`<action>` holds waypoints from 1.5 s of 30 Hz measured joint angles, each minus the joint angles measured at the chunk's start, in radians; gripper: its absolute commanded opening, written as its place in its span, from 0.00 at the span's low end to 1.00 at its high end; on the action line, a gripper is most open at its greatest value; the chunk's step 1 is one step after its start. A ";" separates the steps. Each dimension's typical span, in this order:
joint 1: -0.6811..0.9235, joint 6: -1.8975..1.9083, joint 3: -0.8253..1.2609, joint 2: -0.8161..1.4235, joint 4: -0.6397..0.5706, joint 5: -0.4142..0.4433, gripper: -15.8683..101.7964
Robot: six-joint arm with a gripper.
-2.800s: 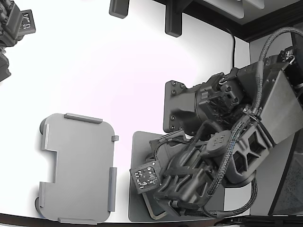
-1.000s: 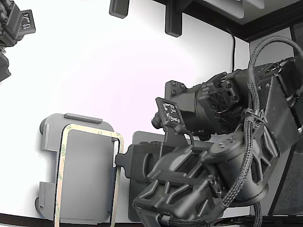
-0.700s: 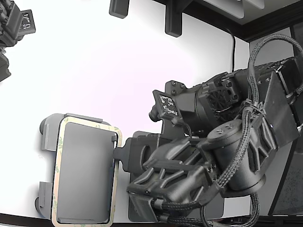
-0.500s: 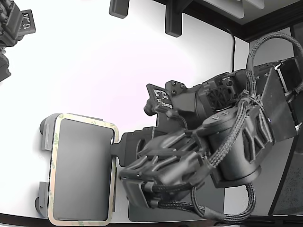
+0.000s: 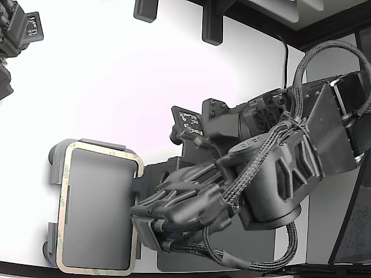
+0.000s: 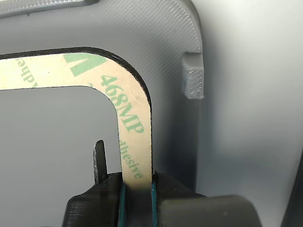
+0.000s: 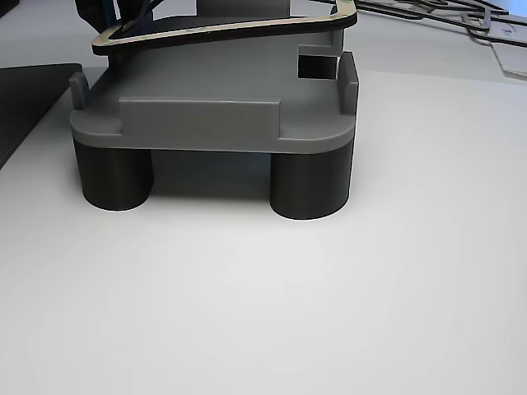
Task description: Move top rectangular frame to the holder.
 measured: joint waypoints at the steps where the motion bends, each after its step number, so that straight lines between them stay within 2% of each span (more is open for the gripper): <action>1: 0.000 0.000 0.003 0.000 0.000 0.000 0.04; 45: -0.026 -0.031 0.026 -0.025 0.000 -0.018 0.04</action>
